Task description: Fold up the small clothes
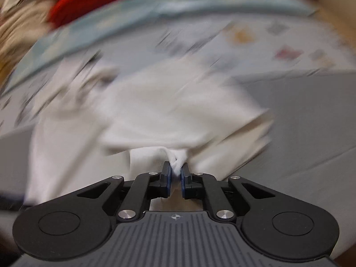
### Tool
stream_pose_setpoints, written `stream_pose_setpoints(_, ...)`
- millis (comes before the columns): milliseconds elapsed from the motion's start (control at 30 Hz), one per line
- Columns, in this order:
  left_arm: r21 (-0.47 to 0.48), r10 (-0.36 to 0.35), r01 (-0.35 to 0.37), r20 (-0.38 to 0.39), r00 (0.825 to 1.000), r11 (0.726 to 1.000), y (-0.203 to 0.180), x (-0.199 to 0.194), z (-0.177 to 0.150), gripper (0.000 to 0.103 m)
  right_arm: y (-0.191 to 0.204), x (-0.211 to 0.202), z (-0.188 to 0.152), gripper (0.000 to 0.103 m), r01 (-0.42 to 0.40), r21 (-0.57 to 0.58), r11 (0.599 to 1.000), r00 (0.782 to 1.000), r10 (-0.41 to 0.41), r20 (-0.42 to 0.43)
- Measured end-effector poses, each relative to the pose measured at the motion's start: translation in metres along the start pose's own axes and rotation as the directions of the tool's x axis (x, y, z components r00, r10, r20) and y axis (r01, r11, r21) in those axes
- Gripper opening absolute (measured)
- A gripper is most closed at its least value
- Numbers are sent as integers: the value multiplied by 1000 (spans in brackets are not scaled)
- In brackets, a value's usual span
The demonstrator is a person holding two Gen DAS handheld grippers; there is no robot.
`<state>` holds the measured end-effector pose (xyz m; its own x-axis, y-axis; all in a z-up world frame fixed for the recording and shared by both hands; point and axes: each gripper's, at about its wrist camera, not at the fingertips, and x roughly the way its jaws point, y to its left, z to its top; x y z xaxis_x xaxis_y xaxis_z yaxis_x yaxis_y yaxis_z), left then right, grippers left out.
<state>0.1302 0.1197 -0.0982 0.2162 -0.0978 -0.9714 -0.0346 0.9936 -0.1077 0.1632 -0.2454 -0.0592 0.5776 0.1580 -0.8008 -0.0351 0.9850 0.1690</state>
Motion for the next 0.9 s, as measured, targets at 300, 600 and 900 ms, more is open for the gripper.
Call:
stream_pose_setpoints(300,72,128,-131,45,991,989,5,-15,-1,4,-110,-11,55,7,410,273,870,799,-488,351)
stream_pose_setpoints(600,60,80,-80,11,997,995,27,-28,-12,6,-131,31,65,13,504,213,837,798,-545,256)
stream_pose_setpoints(900,-45,33,-32,17,999,998,38,-27,-8,22,-72,13,29,54,-3,-47,999,997,6,78)
